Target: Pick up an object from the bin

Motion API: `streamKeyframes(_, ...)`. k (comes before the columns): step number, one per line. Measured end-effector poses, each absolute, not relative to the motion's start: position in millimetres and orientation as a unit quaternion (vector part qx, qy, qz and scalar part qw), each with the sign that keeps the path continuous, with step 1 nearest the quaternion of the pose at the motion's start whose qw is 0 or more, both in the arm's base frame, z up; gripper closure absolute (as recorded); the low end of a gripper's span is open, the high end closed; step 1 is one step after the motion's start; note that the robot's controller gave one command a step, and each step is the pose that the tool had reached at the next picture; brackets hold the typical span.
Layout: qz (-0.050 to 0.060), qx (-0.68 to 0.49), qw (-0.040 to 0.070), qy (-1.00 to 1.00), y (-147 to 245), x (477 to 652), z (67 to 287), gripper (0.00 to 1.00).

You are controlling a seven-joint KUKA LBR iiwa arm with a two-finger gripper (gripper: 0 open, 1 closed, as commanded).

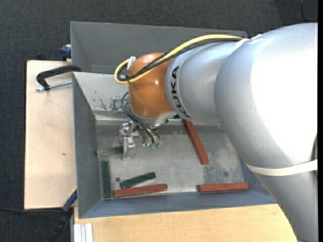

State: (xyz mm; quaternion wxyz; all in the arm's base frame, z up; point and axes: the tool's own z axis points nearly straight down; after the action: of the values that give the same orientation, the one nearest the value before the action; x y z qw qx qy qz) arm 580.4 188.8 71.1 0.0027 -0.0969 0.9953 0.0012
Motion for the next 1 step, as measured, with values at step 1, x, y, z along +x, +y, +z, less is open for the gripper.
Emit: streamKeyframes(1,0.001,-0.106,0.003,0.994,193.2,557.1,197.9,1.00)
